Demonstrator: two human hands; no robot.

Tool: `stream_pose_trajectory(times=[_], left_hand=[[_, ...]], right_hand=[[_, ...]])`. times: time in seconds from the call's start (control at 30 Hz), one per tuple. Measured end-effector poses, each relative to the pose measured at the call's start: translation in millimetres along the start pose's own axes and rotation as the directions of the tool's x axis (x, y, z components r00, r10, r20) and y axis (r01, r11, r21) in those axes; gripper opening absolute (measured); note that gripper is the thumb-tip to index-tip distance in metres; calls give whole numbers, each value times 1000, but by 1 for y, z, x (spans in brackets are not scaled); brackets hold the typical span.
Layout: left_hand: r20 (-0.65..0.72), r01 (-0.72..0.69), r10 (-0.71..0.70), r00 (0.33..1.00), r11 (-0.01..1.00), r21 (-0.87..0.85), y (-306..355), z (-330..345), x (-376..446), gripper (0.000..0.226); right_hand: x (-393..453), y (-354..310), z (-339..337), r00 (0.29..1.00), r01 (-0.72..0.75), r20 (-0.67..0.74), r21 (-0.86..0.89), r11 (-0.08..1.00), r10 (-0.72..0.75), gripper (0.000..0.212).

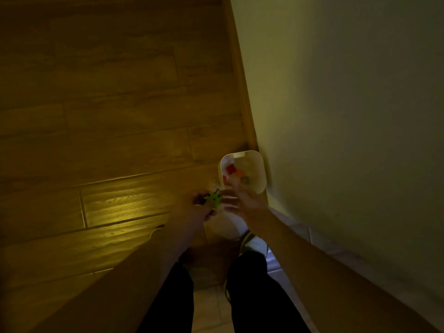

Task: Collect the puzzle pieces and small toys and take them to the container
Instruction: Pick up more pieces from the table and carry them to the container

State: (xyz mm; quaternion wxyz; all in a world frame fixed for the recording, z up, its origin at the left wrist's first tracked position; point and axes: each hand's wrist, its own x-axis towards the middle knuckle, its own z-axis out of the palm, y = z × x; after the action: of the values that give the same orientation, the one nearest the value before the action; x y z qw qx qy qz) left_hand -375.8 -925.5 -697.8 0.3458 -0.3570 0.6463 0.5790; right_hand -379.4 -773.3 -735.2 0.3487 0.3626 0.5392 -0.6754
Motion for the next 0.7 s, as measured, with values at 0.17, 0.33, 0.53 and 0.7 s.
stream_pose_trajectory(times=[0.17, 0.33, 0.53, 0.7], left_hand=[[-26, -129, 138, 990, 968, 216, 6, 12, -4, 25], [17, -190, 193, 981, 946, 264, 10, 20, -1, 23], [-93, -131, 171, 981, 934, 331, 6, 7, 6, 9], [-121, -94, 136, 983, 949, 301, -3, -10, 1, 10]], right_hand=[[-24, 11, -1, 990, 110, 90, -51, 993, -105, 13], [-23, 0, -6, 994, 108, 4, 50, 993, -108, 10], [1, -5, -17, 944, 22, -330, 144, 989, 27, 16], [0, -7, -12, 956, -32, -280, 180, 983, 82, 30]])
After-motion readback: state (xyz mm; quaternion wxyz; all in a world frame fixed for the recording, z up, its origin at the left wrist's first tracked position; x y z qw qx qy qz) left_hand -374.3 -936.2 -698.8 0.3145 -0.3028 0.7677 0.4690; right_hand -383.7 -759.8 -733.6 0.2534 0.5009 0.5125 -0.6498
